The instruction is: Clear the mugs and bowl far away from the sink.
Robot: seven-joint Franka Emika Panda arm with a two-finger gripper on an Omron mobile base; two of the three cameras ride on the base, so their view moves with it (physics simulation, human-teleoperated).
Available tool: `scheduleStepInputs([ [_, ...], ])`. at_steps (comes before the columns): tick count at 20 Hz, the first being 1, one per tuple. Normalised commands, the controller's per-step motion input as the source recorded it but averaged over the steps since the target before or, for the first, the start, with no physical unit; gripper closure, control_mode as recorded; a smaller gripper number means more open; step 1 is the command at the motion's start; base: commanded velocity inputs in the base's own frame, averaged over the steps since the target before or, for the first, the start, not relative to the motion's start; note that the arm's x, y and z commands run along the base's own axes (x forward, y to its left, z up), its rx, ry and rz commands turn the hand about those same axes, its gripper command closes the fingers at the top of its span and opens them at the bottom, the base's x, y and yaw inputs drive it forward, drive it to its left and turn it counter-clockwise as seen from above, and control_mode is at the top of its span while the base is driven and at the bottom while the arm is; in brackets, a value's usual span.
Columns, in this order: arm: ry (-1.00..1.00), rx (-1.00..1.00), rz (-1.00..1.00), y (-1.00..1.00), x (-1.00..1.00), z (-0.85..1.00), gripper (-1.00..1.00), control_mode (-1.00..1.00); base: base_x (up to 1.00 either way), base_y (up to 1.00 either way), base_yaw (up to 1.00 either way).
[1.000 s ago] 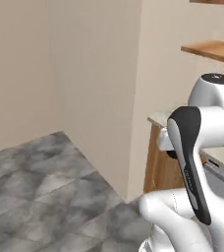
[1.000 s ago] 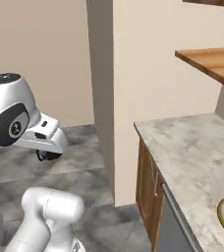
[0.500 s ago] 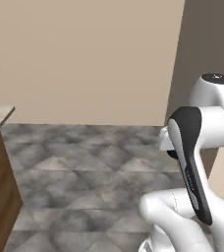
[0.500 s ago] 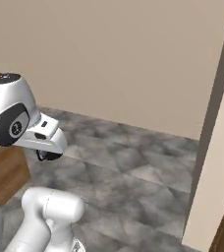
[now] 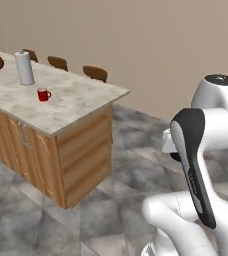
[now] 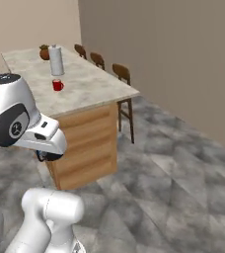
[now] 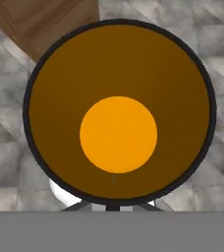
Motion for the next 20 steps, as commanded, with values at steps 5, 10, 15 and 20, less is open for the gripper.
scheduleStepInputs([
  [5,0.00,0.00,0.00,0.00,0.00,0.00,1.00,1.00,0.79,-0.34,0.75],
  [10,0.00,0.00,0.00,0.00,0.00,0.00,1.00,1.00,1.00,-0.53,0.47],
  [15,0.00,0.00,0.00,0.00,0.00,0.00,1.00,1.00,1.00,-0.66,0.38],
  [20,0.00,0.00,0.00,0.00,0.00,0.00,1.00,1.00,1.00,-0.76,0.43],
])
